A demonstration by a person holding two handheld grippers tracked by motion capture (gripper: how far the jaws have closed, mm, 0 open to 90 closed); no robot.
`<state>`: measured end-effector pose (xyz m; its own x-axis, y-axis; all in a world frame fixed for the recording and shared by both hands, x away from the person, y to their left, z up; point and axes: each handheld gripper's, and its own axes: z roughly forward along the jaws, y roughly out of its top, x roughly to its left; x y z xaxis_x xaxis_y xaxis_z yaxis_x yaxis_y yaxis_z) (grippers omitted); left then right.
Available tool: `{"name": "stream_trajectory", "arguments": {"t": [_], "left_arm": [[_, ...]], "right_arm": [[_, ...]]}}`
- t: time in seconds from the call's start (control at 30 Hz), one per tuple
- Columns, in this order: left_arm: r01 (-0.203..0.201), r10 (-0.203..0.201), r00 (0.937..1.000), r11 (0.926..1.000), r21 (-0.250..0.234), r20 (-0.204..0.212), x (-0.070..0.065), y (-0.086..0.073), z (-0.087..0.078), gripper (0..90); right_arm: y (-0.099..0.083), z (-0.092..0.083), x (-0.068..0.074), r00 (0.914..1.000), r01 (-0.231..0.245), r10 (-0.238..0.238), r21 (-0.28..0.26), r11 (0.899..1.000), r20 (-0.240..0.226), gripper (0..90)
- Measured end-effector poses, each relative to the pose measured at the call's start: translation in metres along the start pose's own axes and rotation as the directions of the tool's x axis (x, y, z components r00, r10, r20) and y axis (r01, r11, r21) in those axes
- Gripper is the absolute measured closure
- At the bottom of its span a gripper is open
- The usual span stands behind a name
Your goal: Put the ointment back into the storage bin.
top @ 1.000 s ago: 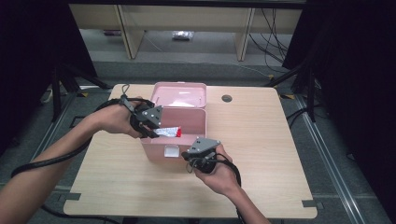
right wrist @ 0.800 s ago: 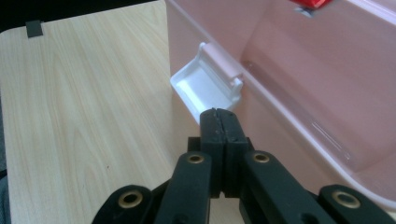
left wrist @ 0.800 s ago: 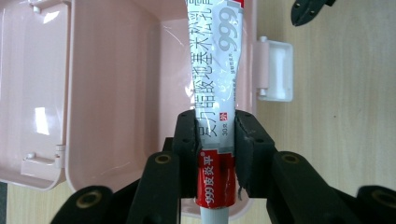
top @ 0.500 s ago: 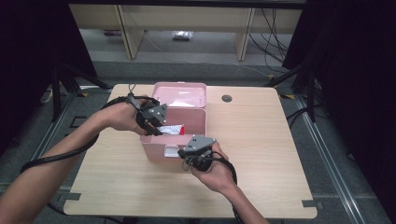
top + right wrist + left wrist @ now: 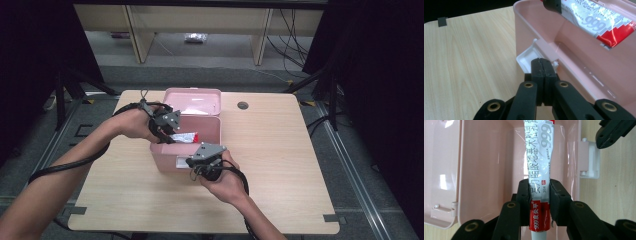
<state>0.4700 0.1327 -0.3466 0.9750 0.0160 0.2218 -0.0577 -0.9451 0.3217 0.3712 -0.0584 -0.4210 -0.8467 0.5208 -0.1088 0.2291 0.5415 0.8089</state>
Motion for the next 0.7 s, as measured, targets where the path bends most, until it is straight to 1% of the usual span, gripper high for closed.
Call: {"name": "stream_trajectory", "arguments": {"t": [0.03,0.07,0.1,0.17,0.2,0.23,0.27,0.3,0.33,0.37,0.43,0.47,0.5,0.53,0.57,0.63,0.67,0.7], "left_arm": [[0.002,-0.002,1.0,1.0,-0.001,0.0,0.0,0.0,0.001,71.8],[0.003,-0.003,1.0,1.0,-0.003,0.002,0.0,0.0,0.001,71.8],[0.003,-0.003,1.0,1.0,-0.005,0.002,0.0,0.001,0.001,71.8],[0.006,-0.006,1.0,1.0,-0.005,0.003,0.0,0.002,0.003,71.7],[-0.003,0.003,1.0,1.0,0.001,0.005,0.001,0.002,0.003,71.8],[-0.002,0.002,1.0,1.0,0.0,0.004,0.001,0.003,0.004,71.8],[-0.002,0.002,1.0,1.0,-0.001,0.003,0.001,0.003,0.004,71.7],[-0.001,0.001,1.0,1.0,-0.001,0.003,0.001,0.003,0.005,71.7],[0.002,-0.002,1.0,1.0,-0.002,0.004,0.001,0.003,0.005,71.7],[-0.002,0.002,1.0,1.0,-0.001,0.003,0.002,0.003,0.005,71.7],[0.001,-0.001,1.0,1.0,0.001,0.004,0.002,0.002,0.007,71.7],[0.005,-0.005,1.0,1.0,0.003,0.006,0.002,0.002,0.008,71.7],[0.005,-0.005,0.9999,1.0,0.003,0.009,0.002,0.002,0.009,71.8],[0.014,-0.014,0.9999,0.9999,-0.004,0.009,0.002,0.002,0.01,71.7],[0.021,-0.02,0.9997,0.9998,-0.004,0.013,0.001,0.002,0.011,71.7],[0.01,-0.01,0.9998,0.9999,0.006,0.014,0.002,0.001,0.012,71.7],[0.007,-0.007,0.9999,1.0,0.005,0.012,0.003,0.001,0.013,71.7],[0.008,-0.008,0.9999,0.9999,0.006,0.012,0.003,0.001,0.013,71.7]], "right_arm": [[0.0,0.001,0.001,0.9999,-0.012,0.012,0.0,1.0,-0.004,90.0],[0.0,0.002,0.001,0.9999,-0.014,0.014,-0.009,1.0,0.007,90.0],[0.0,0.002,0.003,0.9992,-0.04,0.04,0.009,0.999,-0.006,90.0],[0.001,0.003,0.0,1.0,0.001,-0.001,-0.002,1.0,0.002,90.0],[0.0,0.004,0.0,0.9999,0.002,-0.002,-0.014,1.0,0.014,90.0],[0.0,0.005,0.001,1.0,-0.007,0.007,-0.011,1.0,-0.001,90.0],[0.001,0.004,0.0,1.0,-0.002,0.002,-0.001,1.0,-0.002,90.0],[0.001,0.005,0.0,1.0,-0.004,0.004,-0.013,1.0,0.004,90.0],[0.001,0.005,0.001,1.0,-0.003,0.003,-0.011,1.0,0.004,90.0],[0.001,0.005,0.002,0.9994,-0.033,0.033,-0.005,0.999,0.001,90.0],[0.001,0.005,0.002,0.9994,-0.035,0.035,-0.006,0.999,0.002,90.0],[0.001,0.006,0.002,0.9994,-0.034,0.034,-0.006,0.999,0.002,90.0],[0.002,0.006,0.002,0.9997,-0.023,0.023,-0.008,1.0,0.0,90.0],[0.001,0.006,0.003,0.9994,-0.035,0.035,-0.007,0.999,0.002,90.0],[0.002,0.006,0.003,0.9996,-0.03,0.03,0.001,1.0,-0.002,90.0],[0.002,0.006,0.003,0.9993,-0.036,0.036,0.013,0.999,-0.007,90.0],[0.001,0.008,0.004,0.9995,-0.03,0.03,-0.003,1.0,0.0,90.0],[0.002,0.009,0.003,0.9999,-0.013,0.013,-0.003,1.0,0.0,90.0]]}}
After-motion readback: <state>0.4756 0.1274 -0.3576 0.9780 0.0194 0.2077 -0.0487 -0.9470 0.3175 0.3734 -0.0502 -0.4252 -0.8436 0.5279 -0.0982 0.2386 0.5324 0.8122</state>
